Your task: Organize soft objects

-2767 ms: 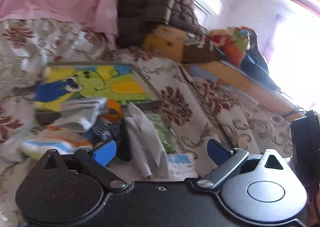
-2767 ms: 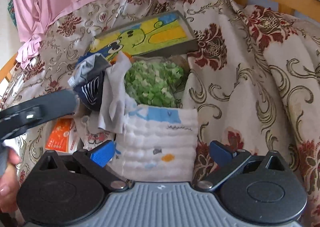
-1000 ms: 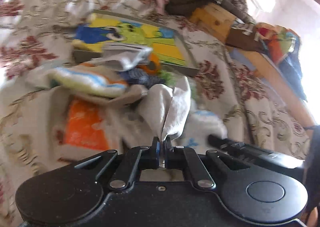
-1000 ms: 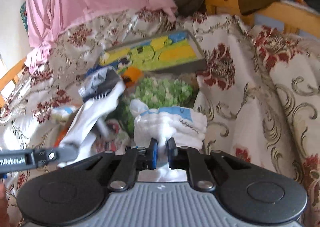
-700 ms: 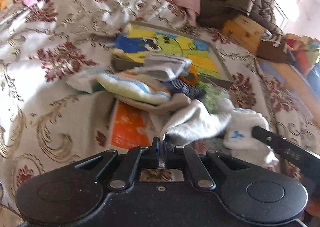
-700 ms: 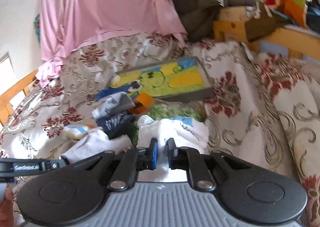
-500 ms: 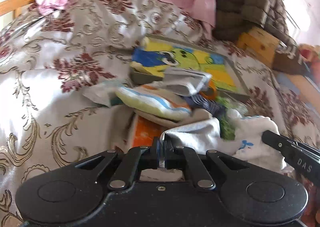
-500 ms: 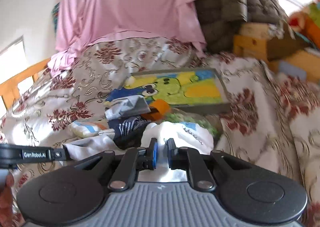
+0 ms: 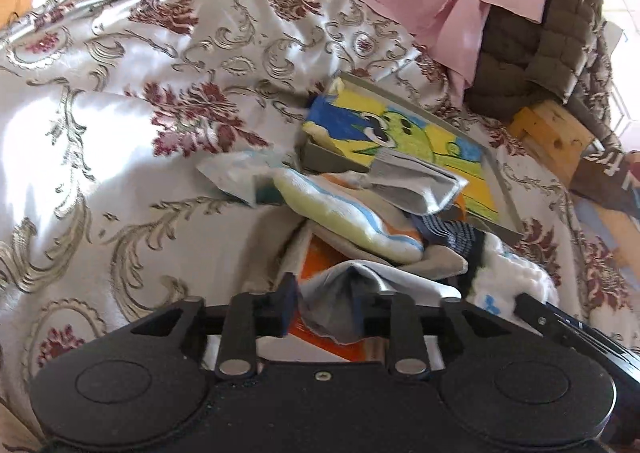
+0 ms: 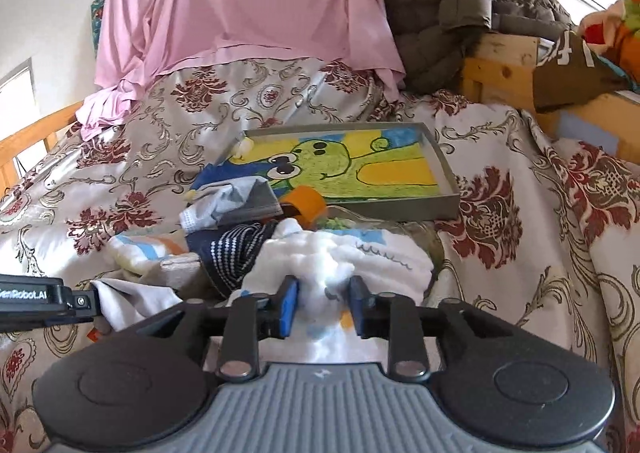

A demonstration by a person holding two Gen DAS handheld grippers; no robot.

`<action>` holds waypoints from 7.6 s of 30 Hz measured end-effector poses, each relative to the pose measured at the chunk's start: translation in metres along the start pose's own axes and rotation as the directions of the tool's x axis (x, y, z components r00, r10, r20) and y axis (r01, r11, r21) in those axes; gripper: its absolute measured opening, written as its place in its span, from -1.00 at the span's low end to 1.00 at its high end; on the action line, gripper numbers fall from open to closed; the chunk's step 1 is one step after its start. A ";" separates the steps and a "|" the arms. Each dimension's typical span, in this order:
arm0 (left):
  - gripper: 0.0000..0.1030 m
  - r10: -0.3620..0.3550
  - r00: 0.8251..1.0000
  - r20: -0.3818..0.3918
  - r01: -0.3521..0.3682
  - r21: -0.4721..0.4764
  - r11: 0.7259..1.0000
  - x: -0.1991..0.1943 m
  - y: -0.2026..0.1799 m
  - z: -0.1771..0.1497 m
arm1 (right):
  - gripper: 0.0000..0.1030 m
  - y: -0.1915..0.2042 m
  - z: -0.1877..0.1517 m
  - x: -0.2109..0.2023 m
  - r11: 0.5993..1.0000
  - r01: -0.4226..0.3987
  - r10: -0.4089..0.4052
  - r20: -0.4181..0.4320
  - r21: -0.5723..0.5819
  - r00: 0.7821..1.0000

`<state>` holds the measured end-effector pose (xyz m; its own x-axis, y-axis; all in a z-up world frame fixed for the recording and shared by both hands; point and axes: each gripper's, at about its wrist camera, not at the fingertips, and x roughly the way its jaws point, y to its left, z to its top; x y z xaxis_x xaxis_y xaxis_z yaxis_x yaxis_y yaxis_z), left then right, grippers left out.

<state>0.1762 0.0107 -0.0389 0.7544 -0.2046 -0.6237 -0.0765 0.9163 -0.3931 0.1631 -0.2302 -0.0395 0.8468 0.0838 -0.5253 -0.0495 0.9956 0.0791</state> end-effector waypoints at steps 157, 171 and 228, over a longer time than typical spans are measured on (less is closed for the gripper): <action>-1.00 -0.345 0.928 0.142 0.345 0.021 0.938 0.160 -0.076 0.187 | -0.80 -0.082 0.105 0.170 0.915 -0.138 0.123 0.064 0.378 0.990; -0.63 -0.178 0.982 -0.070 0.182 0.064 0.981 0.188 -0.067 0.151 | 0.10 -0.081 0.106 0.164 0.932 -0.111 0.112 0.017 0.344 0.994; 0.98 -0.092 0.974 0.209 0.015 0.343 0.939 -0.093 0.006 -0.006 | 0.99 0.026 -0.012 -0.095 1.000 0.008 -0.005 0.124 -0.027 0.992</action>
<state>0.1020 0.0338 0.0127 0.8776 -0.2119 -0.4301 0.1635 0.9755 -0.1470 0.0756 -0.2120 0.0024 0.9063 0.0730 -0.4163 -0.0564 0.9970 0.0521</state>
